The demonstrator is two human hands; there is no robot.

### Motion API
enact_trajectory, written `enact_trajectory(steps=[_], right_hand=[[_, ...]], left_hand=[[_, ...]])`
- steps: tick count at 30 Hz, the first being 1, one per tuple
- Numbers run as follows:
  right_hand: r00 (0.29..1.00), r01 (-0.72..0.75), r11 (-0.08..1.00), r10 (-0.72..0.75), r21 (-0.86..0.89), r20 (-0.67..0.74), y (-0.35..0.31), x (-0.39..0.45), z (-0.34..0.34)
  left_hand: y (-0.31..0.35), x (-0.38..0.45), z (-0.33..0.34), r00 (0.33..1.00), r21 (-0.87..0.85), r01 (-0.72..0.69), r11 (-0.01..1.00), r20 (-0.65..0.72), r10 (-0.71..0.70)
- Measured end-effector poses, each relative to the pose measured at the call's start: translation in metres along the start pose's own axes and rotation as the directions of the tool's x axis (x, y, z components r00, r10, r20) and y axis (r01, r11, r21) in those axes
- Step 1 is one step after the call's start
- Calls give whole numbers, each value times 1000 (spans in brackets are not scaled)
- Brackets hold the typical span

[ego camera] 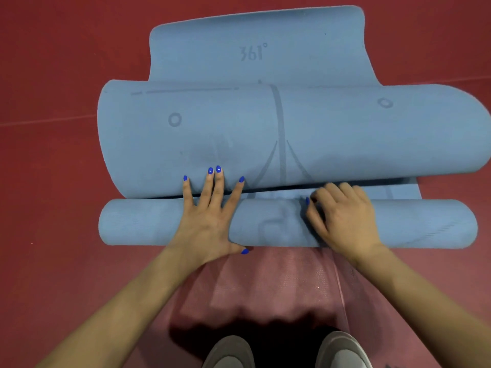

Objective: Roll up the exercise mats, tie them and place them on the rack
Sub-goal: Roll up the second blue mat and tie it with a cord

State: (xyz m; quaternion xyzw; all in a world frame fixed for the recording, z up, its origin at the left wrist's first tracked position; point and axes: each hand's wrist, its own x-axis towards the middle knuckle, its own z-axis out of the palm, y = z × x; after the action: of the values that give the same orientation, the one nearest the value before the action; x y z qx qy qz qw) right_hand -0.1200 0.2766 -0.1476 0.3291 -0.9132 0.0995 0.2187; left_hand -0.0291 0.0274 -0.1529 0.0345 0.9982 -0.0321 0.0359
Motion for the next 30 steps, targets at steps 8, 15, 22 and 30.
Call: enact_trajectory(steps=[8,15,22,30], right_hand=[[994,100,994,-98,43,-40,5,-13,14],[998,68,995,-67,67,-16,6,-13,15],[992,-88,995,84,39,91,0,-16,10],[886,-173,984,136,44,444,-5,-15,0]], left_hand=[[1,4,5,998,-44,-21,999,53,24],[0,6,9,999,-66,-29,997,32,31],[2,0,11,999,-58,-31,998,30,32],[7,-8,10,999,-30,-25,999,-29,24]])
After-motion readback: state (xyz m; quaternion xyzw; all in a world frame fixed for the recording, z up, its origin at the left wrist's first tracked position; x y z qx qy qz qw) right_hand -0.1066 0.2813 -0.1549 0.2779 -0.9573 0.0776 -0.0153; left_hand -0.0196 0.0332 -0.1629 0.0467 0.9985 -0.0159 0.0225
